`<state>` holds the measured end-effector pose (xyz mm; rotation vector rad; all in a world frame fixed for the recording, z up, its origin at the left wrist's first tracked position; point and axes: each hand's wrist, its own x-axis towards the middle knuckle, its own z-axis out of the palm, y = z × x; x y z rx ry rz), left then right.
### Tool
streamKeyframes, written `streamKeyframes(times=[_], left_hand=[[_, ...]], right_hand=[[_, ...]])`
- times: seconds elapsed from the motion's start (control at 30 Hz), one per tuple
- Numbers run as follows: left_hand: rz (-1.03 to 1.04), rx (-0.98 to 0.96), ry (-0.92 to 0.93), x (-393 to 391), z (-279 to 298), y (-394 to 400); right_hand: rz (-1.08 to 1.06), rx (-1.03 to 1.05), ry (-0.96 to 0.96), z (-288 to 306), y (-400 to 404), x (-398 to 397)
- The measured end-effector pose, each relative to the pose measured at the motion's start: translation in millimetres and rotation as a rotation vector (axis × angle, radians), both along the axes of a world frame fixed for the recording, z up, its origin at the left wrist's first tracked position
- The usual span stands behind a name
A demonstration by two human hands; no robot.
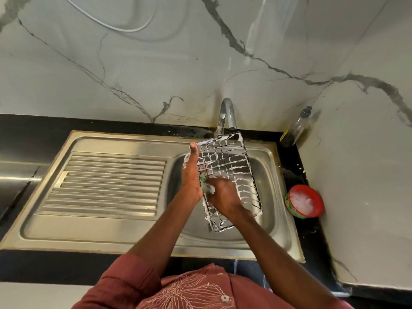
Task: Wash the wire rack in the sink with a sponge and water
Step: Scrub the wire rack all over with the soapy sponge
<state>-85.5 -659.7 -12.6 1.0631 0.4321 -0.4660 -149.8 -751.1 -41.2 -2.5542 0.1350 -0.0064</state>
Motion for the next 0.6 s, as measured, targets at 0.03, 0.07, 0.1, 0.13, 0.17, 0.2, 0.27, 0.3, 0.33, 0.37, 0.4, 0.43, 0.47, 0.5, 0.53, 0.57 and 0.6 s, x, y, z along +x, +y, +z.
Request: streamKeyframes(times=[0.03,0.07,0.1,0.13,0.17,0.2,0.27,0.3,0.33,0.37,0.4,0.43,0.47,0.5,0.53,0.57,0.6], left_hand=[[0.004,0.013,-0.005,2,-10,-1],[0.009,0.031,-0.009,3,-19,-1],[0.013,0.038,-0.019,1,-24,-2],[0.018,0.047,-0.005,0,-32,-4],[0.012,0.037,-0.003,3,-43,-4],[0.005,0.033,-0.012,7,-53,-4],[0.008,0.045,-0.021,16,-64,-4],[-0.008,0.047,-0.025,17,-60,-4],[-0.017,0.050,-0.041,14,-40,-3],[-0.019,0.062,-0.040,11,-28,-3],[-0.005,0.078,-0.043,9,-18,-3],[0.011,0.079,-0.053,7,-13,-3],[0.024,0.062,-0.058,7,-9,-2],[0.032,0.037,-0.068,8,-8,-1],[0.038,0.038,-0.067,8,-8,0],[0.036,0.059,-0.079,8,-9,2],[0.028,0.089,-0.096,7,-8,4]], right_hand=[[-0.053,-0.009,0.020,-1,-4,1],[-0.136,-0.026,0.050,-2,-8,1],[-0.232,-0.057,0.056,-1,-14,0],[-0.306,-0.104,0.038,0,-20,-2],[-0.354,-0.149,0.002,1,-24,-4],[-0.378,-0.183,-0.019,2,-27,-7],[-0.382,-0.208,-0.010,2,-27,-11],[-0.373,-0.198,0.002,1,-23,-11],[-0.353,-0.179,0.013,-2,-20,-10],[-0.307,-0.142,0.025,-3,-15,-8],[-0.229,-0.094,0.038,-4,-7,-7],[-0.134,-0.054,0.038,-3,0,-7],[-0.051,-0.032,0.025,-4,5,-8],[0.000,-0.022,0.020,-5,8,-9],[0.011,-0.027,0.032,-5,7,-9],[-0.013,-0.053,0.065,-5,4,-9],[-0.067,-0.095,0.099,-6,-1,-10]])
